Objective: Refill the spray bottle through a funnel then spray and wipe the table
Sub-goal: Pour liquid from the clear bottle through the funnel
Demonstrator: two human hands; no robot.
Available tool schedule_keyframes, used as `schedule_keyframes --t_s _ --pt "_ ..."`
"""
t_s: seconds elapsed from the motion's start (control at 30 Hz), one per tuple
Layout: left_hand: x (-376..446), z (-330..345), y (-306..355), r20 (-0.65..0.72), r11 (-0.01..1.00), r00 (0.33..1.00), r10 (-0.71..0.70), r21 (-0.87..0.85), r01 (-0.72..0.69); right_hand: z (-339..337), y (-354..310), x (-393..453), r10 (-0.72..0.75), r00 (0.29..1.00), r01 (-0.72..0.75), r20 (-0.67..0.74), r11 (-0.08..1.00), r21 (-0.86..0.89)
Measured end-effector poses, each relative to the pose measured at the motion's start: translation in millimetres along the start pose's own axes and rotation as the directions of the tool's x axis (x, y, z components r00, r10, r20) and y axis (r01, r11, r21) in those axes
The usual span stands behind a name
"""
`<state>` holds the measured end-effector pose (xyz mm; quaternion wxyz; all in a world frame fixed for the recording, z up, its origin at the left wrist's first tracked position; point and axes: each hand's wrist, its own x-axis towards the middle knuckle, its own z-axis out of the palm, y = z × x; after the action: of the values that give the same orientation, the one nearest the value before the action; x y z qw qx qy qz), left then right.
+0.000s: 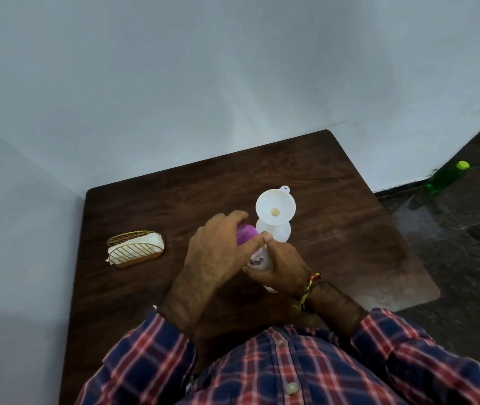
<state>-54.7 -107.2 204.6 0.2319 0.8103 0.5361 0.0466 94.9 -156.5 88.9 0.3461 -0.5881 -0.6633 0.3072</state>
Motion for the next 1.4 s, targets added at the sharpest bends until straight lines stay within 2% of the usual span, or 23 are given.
schedule_keyframes --t_s 0.07,0.13,0.2,0.3,0.37,0.5,0.57,0.63,0.67,0.77,0.87,1.0,1.17,1.3,1.4 --pt "-0.5 -1.8 -7.3 0.179 0.983 0.975 0.134 -0.149 -0.108 1.2 1.1 2.4 -0.016 1.0 0.015 0.022 0.999 0.05" --pt "-0.9 -10.8 -16.1 0.32 0.962 0.923 0.214 -0.231 -0.143 3.2 2.9 3.6 -0.031 0.998 0.027 0.058 0.997 0.072" --pt "2.4 -18.4 -21.3 0.365 0.969 0.912 0.189 -0.221 -0.113 4.4 4.0 3.3 -0.048 0.993 0.042 0.108 0.998 0.057" --pt "7.3 -21.2 -18.9 0.384 0.988 0.912 0.147 -0.108 -0.114 6.8 3.4 2.8 -0.046 0.984 0.038 0.169 0.998 0.047" --pt "9.6 -18.1 -16.1 0.341 0.994 0.933 0.11 -0.016 -0.111 8.2 5.2 3.4 -0.036 0.984 0.03 0.174 0.999 0.034" --pt "4.9 -10.4 -6.7 0.103 0.994 0.995 -0.018 0.106 0.007 7.5 6.1 6.4 -0.038 0.993 0.033 0.113 0.998 0.049" --pt "1.1 -7.4 -0.7 -0.048 0.996 0.996 -0.076 0.039 0.078 6.5 8.6 7.8 -0.021 0.995 0.015 0.095 0.998 0.059" --pt "-1.4 -9.8 1.6 -0.206 0.989 0.972 -0.117 -0.112 0.095 6.0 13.2 7.4 -0.001 0.996 -0.003 0.086 0.999 0.039" --pt "-2.2 -11.8 0.4 -0.24 0.973 0.96 -0.144 -0.209 0.094 5.1 15.9 6.4 0.008 0.997 -0.01 0.08 0.999 0.031" --pt "-2.4 -5.6 -16.4 -0.146 0.88 0.965 -0.217 -0.458 0.128 0.6 18.0 1.5 0.024 0.999 -0.027 0.043 0.998 0.065" --pt "0.2 36.9 -52.3 -0.045 0.748 0.956 -0.289 -0.634 0.197 -6.4 20.7 -3.5 0.053 0.999 -0.052 -0.003 0.992 0.113" --pt "8.0 107.2 -89.4 0.01 0.726 0.941 -0.337 -0.634 0.266 -14.9 29.1 -12.1 0.095 0.995 -0.093 -0.011 0.989 0.113" --pt "18.1 159.7 -102.8 -0.045 0.747 0.905 -0.422 -0.583 0.32 -23.7 34.1 -22.0 0.136 0.989 -0.13 -0.063 0.988 0.087" --pt "16.7 183.3 -108.9 -0.06 0.803 0.923 -0.379 -0.517 0.296 -29.5 37.9 -26.2 0.18 0.978 -0.169 -0.103 0.98 0.102" --pt "10.5 187.4 -111.9 -0.004 0.886 0.955 -0.296 -0.376 0.272 -32.6 42.3 -30.1 0.221 0.967 -0.207 -0.124 0.972 0.112"
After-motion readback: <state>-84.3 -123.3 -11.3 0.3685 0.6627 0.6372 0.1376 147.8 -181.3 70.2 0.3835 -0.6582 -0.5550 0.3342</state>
